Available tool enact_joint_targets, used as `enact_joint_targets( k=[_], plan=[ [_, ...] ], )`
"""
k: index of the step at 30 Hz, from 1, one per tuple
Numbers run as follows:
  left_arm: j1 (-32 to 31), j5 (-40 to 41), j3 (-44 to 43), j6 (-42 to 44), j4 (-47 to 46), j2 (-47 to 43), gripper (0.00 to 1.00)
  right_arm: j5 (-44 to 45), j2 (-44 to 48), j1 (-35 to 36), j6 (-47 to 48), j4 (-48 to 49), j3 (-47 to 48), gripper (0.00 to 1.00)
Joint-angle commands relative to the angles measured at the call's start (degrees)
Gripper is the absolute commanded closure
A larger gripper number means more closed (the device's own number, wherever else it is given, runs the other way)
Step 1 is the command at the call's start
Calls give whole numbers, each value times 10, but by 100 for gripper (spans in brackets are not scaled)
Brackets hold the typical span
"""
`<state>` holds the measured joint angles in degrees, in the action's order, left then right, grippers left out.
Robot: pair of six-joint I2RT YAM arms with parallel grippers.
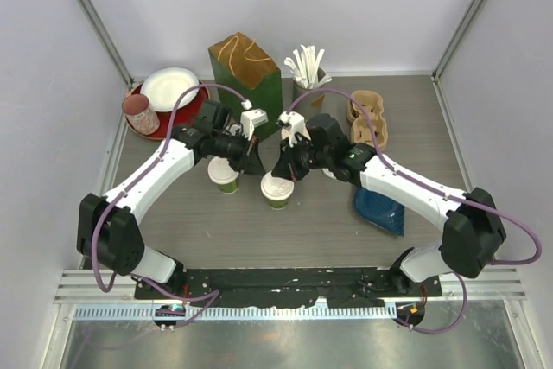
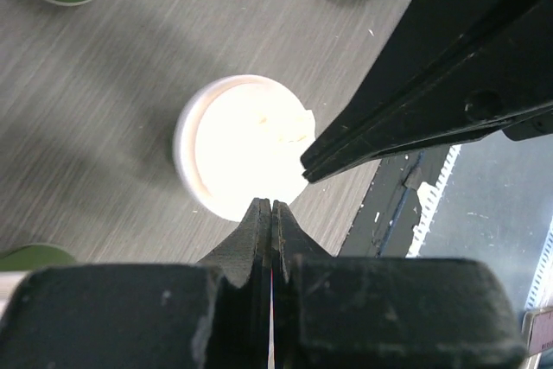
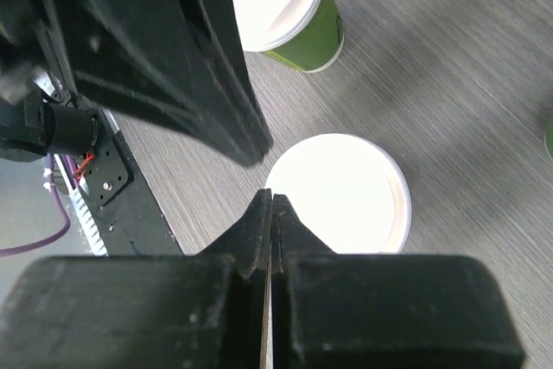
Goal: Pack the takeout coffee
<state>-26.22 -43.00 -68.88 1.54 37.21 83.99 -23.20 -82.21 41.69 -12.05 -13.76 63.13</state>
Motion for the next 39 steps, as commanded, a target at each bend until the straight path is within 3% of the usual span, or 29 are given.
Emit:
enact_joint_targets(
  k=[1,8,14,17,18,20,21,23,26,27,32,39],
  plan=[
    [30,-9,-7,-1,1,-25,100,10,-29,2,12,28,-27,99],
    [50,9,-15,22,37,-43,100,12,-65,1,11,32,-44,99],
    [63,60,-49,43,83,-55,99,18,-43,9,22,-11,21,99],
    [68,96,-70,60,111,-64,84,20,-38,24,33,-43,65,99],
    [73,106,-76,63,117,-66,73,19,-37,27,38,-57,76,99],
    [80,140,-82,74,129,-76,56,25,-31,36,39,-65,101,88],
    [88,154,-83,75,131,-79,53,32,-27,37,33,-64,109,84],
    [100,196,-81,78,131,-84,43,53,-10,37,27,-67,114,65],
    [131,223,-67,89,127,-90,33,119,13,37,20,-88,117,33],
    [140,230,-63,92,124,-89,31,136,18,37,21,-95,111,14],
    [165,242,-21,101,104,-73,19,165,36,36,20,-111,63,13],
    [165,242,-6,96,90,-55,15,183,43,36,15,-80,-12,11]
  ],
)
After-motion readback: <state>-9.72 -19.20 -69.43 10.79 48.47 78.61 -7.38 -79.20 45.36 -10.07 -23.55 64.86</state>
